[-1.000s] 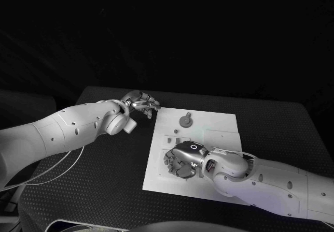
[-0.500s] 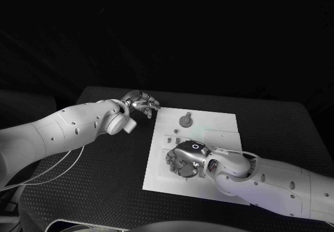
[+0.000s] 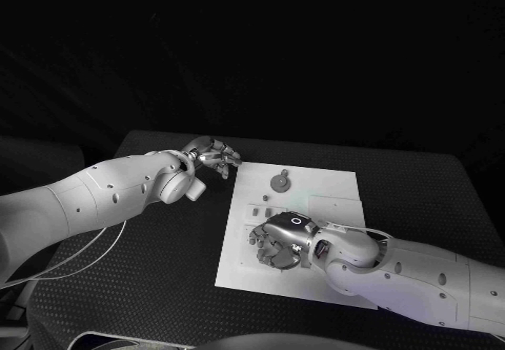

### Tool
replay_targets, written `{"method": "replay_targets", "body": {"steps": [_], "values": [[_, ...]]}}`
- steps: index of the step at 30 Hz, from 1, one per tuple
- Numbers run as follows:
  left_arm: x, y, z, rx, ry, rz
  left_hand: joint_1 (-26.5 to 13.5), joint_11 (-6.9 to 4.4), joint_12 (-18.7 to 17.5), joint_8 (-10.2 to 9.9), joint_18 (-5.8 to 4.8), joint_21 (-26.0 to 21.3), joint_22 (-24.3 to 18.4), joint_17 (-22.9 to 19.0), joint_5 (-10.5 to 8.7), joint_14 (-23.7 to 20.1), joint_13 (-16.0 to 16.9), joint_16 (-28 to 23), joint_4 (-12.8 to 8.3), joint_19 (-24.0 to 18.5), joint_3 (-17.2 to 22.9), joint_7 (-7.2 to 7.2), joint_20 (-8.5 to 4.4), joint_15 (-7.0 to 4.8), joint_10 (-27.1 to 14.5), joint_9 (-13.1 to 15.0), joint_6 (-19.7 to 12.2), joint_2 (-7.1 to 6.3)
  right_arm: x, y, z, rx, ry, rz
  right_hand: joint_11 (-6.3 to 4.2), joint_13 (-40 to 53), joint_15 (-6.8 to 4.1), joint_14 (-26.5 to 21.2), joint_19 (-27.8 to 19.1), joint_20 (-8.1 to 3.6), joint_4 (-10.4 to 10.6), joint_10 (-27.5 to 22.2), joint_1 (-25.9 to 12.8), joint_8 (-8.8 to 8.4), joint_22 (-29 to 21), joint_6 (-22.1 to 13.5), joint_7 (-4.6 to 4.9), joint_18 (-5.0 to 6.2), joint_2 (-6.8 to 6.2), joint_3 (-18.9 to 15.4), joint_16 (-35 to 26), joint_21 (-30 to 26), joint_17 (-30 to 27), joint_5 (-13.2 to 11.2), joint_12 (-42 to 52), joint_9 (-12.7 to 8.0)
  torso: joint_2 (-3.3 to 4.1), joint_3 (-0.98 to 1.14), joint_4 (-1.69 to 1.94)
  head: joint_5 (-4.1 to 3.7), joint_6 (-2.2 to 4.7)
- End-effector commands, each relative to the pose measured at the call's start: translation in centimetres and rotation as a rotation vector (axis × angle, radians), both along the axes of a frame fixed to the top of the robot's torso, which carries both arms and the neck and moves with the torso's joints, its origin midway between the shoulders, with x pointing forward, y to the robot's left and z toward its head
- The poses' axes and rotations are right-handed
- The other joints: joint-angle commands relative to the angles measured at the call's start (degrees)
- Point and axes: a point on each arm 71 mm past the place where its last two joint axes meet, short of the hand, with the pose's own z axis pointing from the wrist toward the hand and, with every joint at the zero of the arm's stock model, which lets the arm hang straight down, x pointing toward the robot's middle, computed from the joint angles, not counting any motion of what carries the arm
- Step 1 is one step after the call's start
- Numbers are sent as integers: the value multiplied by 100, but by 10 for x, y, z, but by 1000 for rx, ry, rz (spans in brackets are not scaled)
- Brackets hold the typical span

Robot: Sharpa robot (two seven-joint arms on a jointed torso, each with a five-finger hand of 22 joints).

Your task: Assemble the parts on the task board

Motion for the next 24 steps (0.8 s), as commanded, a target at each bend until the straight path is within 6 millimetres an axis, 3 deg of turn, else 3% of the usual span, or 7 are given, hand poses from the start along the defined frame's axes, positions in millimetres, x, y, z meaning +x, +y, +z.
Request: {"method": "replay_targets", "body": {"steps": [1, 11, 15, 17, 21, 22, 24], "values": [[0, -2, 1, -11, 3, -12, -55, 4, -30, -33, 325, -20, 7, 9, -21, 27, -8, -30, -2, 15, -33, 40, -8, 13, -58, 1, 3, 1, 1, -4, -6, -27, 24, -16, 30, -8, 14, -60, -55, 2, 9, -76, -28, -23, 134, -61, 0, -61, -65, -53, 49, 37, -14, -37, -10, -15, 0, -1, -1, -2, -4], [0, -1, 1, -10, 2, -8, -52, 5, -29, -34, 327, -23, 9, 12, -21, 27, -9, -33, -3, 16, -32, 41, -7, 14, -62, 1, 0, 0, 0, -11, 0, 26, 2, -37, 42, -2, 31, -111, -95, 13, 27, -130, 0, -11, 132, -81, 24, -48, -67, -68, 146, 105, -43, -33, 11, -23, 0, 2, 1, -14, 1], [0, -1, 1, -11, -2, -8, -50, 5, -28, -33, 327, -24, 10, 13, -21, 27, -9, -33, -3, 16, -32, 42, -7, 14, -63, 2, 1, 1, 7, -20, 13, 81, 10, -74, 38, 6, 28, -113, -94, 17, 38, -120, 5, -3, 131, -78, 26, -44, -62, -67, 173, 126, -52, -33, 23, -24, -3, 0, -3, -44, 31], [1, 0, 2, -11, -12, -2, -51, 5, -27, -32, 328, -24, 11, 14, -21, 27, -9, -34, -2, 17, -31, 42, -7, 15, -62, 2, 1, 3, 16, -28, 23, 129, 31, -123, -11, 46, -19, -75, -52, 17, 117, 2, -41, 11, 131, -71, 29, -23, -29, -76, 240, 186, -72, -34, 91, -26, -3, 1, -3, -81, 68], [1, 4, 4, -14, -34, 17, -53, 1, -13, -21, 329, -29, 16, 21, -21, 30, -4, -37, 4, 20, -33, 37, -5, 12, -45, 7, 17, 5, 39, -54, 43, 131, 76, -212, -181, 208, -176, 39, 37, -2, 324, 461, -228, 19, 125, -90, 116, -10, 82, -131, 339, 296, -137, -40, 340, -37, -7, -1, -15, -158, 143], [1, 4, 4, -12, -36, 24, -58, -2, -6, -15, 329, -31, 18, 24, -21, 31, -1, -38, 10, 21, -36, 33, -4, 10, -33, 10, 27, 6, 45, -63, 49, 132, 71, -237, -226, 280, -225, 114, 87, -30, 415, 592, -357, -10, 121, -151, 176, -10, 133, -176, 371, 333, -165, -39, 419, -53, -8, -2, -21, -179, 159], [2, 4, 4, -11, -38, 28, -71, -53, 94, 3, 329, -39, 28, 37, -21, 39, 49, -45, 32, 27, -39, 19, -12, -25, 150, 18, 56, 15, 55, -81, 55, 137, 116, -301, -301, 432, -289, 180, 140, -74, 450, 798, -410, 39, 114, -85, 124, -10, 149, -197, 390, 368, -213, -35, 566, -33, -8, -3, -24, -240, 200]]}}
